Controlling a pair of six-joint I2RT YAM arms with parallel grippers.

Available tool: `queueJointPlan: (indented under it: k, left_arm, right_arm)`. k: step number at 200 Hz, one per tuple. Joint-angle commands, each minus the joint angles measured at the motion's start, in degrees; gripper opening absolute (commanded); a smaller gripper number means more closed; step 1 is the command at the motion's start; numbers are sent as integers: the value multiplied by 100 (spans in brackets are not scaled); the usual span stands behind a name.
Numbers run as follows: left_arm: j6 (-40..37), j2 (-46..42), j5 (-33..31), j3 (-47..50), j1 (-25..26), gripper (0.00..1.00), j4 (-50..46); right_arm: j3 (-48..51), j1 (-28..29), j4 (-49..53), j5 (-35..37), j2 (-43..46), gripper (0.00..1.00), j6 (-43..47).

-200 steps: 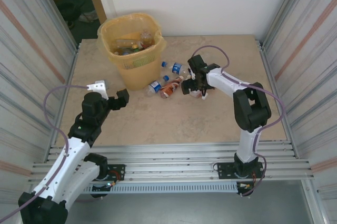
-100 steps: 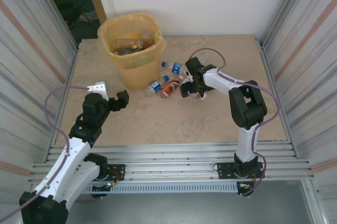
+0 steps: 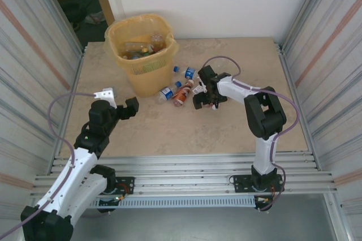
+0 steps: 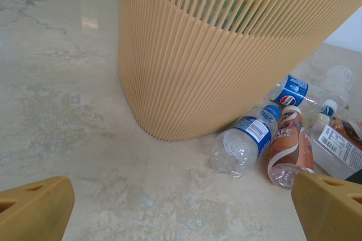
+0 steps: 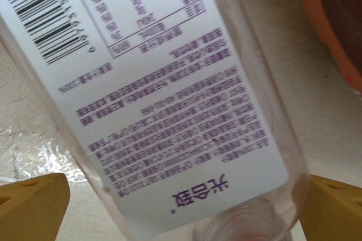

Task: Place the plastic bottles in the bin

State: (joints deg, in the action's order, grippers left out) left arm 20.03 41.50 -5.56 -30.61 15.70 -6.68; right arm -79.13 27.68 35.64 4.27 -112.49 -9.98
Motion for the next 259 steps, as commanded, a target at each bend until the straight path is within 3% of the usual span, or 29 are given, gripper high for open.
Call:
queueJointPlan:
  k: [1, 65, 104, 167, 259]
  left_arm:
    - [115, 25, 41, 46, -43, 99, 192]
    - [132, 69, 46, 37, -50, 99, 207]
    - [202, 126, 110, 29, -50, 99, 267]
    - [264, 95, 299, 20, -60, 99, 298]
    - [388, 96, 513, -39, -72, 99, 269]
  right_arm:
    - [-106, -112, -98, -35, -187, 100, -22]
    - [-271, -221, -364, -544, -442, 99, 82]
    - [-292, -163, -367, -497, -585, 94, 86]
    - [-108, 7, -347, -277, -472, 74, 58]
    - [488, 258, -421, 155, 521, 50, -269]
